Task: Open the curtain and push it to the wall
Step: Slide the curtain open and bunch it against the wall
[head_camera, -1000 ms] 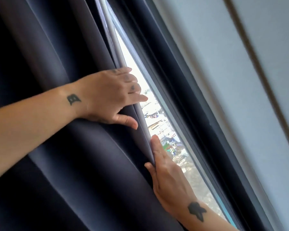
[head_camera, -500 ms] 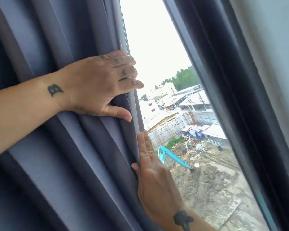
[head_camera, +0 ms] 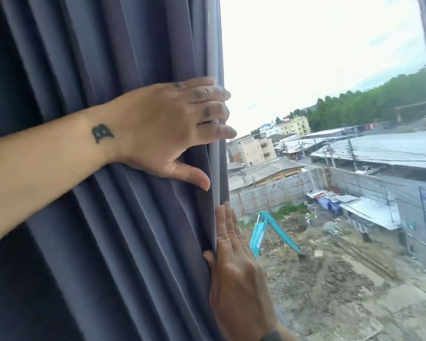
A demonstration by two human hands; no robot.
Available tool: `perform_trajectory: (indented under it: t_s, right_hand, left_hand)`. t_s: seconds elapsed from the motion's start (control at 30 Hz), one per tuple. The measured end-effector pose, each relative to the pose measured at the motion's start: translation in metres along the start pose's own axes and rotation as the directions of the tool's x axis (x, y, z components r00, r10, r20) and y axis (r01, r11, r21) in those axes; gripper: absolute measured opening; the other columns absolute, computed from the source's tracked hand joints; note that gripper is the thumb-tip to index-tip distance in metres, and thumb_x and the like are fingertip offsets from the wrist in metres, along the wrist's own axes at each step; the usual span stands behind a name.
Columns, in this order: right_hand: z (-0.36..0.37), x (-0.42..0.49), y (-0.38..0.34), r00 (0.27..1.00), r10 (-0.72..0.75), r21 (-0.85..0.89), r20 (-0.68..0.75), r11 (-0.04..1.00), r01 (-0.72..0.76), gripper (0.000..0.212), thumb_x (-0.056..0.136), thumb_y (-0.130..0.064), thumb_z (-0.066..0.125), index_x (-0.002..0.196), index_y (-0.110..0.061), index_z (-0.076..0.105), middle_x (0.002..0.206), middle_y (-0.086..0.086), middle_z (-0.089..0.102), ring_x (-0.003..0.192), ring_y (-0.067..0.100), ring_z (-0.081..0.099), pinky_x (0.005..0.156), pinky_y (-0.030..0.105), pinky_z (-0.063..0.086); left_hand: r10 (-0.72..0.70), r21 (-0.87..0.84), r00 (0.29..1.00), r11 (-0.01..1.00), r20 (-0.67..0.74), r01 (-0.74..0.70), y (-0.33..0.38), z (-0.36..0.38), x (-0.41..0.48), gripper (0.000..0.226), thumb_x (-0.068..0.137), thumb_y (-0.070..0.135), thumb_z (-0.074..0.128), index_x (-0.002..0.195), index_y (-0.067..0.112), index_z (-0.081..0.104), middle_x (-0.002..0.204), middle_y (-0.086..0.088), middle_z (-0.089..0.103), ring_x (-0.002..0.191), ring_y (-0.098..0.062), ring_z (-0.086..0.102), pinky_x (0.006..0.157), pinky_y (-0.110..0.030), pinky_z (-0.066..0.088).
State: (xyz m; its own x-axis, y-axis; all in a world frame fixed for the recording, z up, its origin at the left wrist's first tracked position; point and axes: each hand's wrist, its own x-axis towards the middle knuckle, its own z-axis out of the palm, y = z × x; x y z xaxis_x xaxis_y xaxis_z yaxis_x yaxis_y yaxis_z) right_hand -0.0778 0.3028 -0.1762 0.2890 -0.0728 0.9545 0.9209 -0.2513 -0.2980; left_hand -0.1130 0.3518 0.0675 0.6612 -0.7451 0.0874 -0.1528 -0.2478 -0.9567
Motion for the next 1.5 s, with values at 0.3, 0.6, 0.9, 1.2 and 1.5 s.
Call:
perform_trajectory:
  t_s: [0.3, 0.6, 0.9, 1.2, 1.5]
  right_hand:
    - [0.064, -0.039, -0.057, 0.999, -0.018, 0.041, 0.039, 0.999, 0.016, 0.048, 0.1, -0.033, 0.006, 0.145, -0.016, 0.009, 0.135, 0.021, 0.041, 0.131, 0.025, 0.024, 0.105, 0.031, 0.024]
    - [0.109, -0.064, -0.122, 0.997, -0.067, 0.125, 0.037, 0.99, 0.062, 0.047, 0.101, -0.033, 0.01, 0.145, -0.016, 0.008, 0.136, 0.022, 0.039, 0.136, 0.019, 0.015, 0.103, 0.033, 0.023]
    - [0.158, -0.081, -0.169, 0.998, -0.005, 0.201, 0.062, 0.98, -0.007, 0.048, 0.102, -0.037, 0.01, 0.145, -0.017, 0.006, 0.141, 0.014, 0.033, 0.134, 0.023, 0.02, 0.101, 0.036, 0.028]
    - [0.188, -0.082, -0.197, 0.993, 0.004, 0.32, 0.116, 0.947, -0.041, 0.049, 0.101, -0.037, 0.011, 0.145, -0.016, 0.007, 0.137, 0.022, 0.036, 0.127, 0.026, 0.03, 0.103, 0.031, 0.021]
    - [0.178, -0.068, -0.193, 0.974, 0.054, 0.375, 0.22, 0.917, -0.135, 0.065, 0.093, -0.055, 0.022, 0.141, -0.012, 0.024, 0.146, 0.017, 0.027, 0.135, 0.03, 0.018, 0.103, 0.04, 0.024]
  left_hand:
    - [0.027, 0.041, 0.999, 0.999, 0.024, -0.028, 0.007, 0.016, -0.115, 0.079, 0.084, 0.07, 0.031, 0.131, 0.01, 0.053, 0.121, -0.013, 0.061, 0.13, -0.033, 0.041, 0.113, -0.041, 0.017]
    - [-0.031, 0.067, 0.996, 0.997, 0.086, 0.025, 0.011, 0.008, -0.201, 0.078, 0.085, 0.07, 0.03, 0.136, 0.013, 0.047, 0.13, -0.012, 0.056, 0.135, -0.03, 0.031, 0.115, -0.041, 0.015]
    - [-0.087, 0.102, 0.974, 0.993, 0.207, 0.067, 0.009, 0.013, -0.269, 0.078, 0.086, 0.068, 0.028, 0.139, 0.012, 0.042, 0.136, -0.014, 0.051, 0.137, -0.03, 0.025, 0.115, -0.041, 0.012]
    - [-0.14, 0.104, 0.949, 0.988, 0.284, 0.114, 0.008, 0.021, -0.302, 0.082, 0.086, 0.069, 0.025, 0.139, 0.01, 0.042, 0.14, -0.016, 0.048, 0.139, -0.032, 0.024, 0.115, -0.042, 0.013]
    - [-0.128, 0.12, 0.936, 0.988, 0.328, 0.093, 0.003, 0.025, -0.299, 0.08, 0.088, 0.068, 0.025, 0.138, 0.008, 0.042, 0.137, -0.018, 0.05, 0.138, -0.034, 0.025, 0.115, -0.044, 0.015]
